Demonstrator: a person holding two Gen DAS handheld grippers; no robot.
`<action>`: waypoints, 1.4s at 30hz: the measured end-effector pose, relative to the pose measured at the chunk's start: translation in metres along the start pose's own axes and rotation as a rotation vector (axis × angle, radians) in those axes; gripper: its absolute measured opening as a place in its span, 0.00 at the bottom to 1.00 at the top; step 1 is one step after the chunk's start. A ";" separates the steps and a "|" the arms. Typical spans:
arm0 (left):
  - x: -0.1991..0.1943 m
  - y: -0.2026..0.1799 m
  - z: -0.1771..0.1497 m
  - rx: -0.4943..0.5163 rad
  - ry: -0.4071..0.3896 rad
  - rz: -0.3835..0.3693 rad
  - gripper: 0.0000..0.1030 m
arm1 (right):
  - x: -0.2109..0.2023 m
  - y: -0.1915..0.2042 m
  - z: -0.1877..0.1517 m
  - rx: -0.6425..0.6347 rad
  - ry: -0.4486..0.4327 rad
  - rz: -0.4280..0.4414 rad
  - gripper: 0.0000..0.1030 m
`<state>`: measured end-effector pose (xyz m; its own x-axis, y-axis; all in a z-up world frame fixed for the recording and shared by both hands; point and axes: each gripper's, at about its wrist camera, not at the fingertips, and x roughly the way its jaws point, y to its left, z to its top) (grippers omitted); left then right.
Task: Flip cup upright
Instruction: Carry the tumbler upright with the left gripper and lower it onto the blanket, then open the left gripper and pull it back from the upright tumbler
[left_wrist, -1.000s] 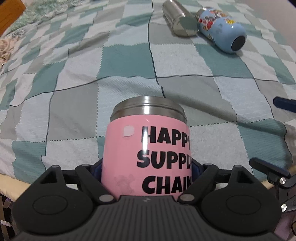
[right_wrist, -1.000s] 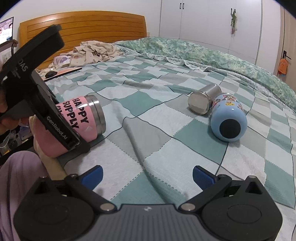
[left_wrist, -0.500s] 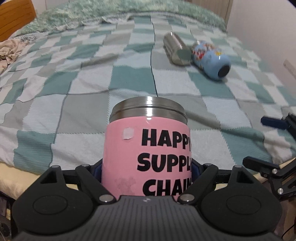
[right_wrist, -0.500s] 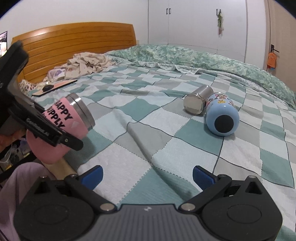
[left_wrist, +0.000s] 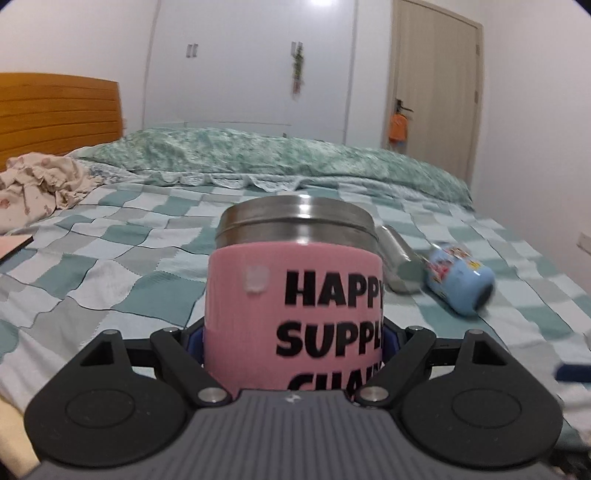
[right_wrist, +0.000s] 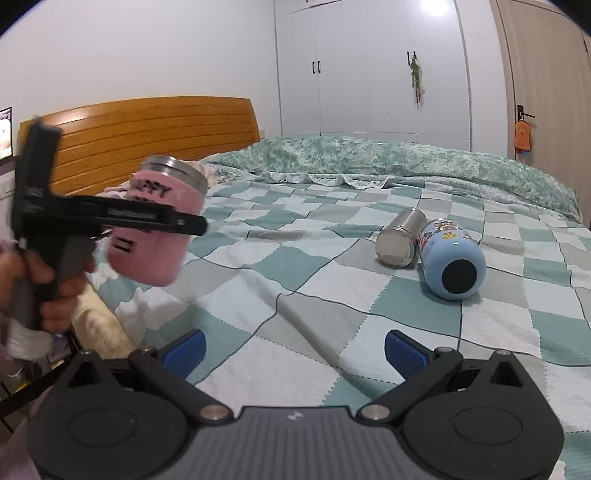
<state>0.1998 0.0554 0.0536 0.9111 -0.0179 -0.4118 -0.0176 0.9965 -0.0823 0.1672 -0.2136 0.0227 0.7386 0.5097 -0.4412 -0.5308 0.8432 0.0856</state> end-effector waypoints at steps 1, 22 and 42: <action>0.007 0.001 -0.002 -0.009 -0.011 0.011 0.82 | 0.001 0.001 0.000 0.002 0.001 -0.001 1.00; 0.050 0.011 -0.038 0.059 0.007 0.127 0.82 | 0.025 0.000 -0.008 -0.001 -0.007 -0.071 1.00; -0.120 0.025 -0.040 0.084 -0.145 0.085 1.00 | -0.029 0.021 -0.011 -0.015 -0.109 -0.105 1.00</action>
<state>0.0735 0.0791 0.0647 0.9577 0.0723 -0.2784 -0.0678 0.9974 0.0258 0.1300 -0.2126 0.0275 0.8310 0.4348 -0.3470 -0.4533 0.8908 0.0307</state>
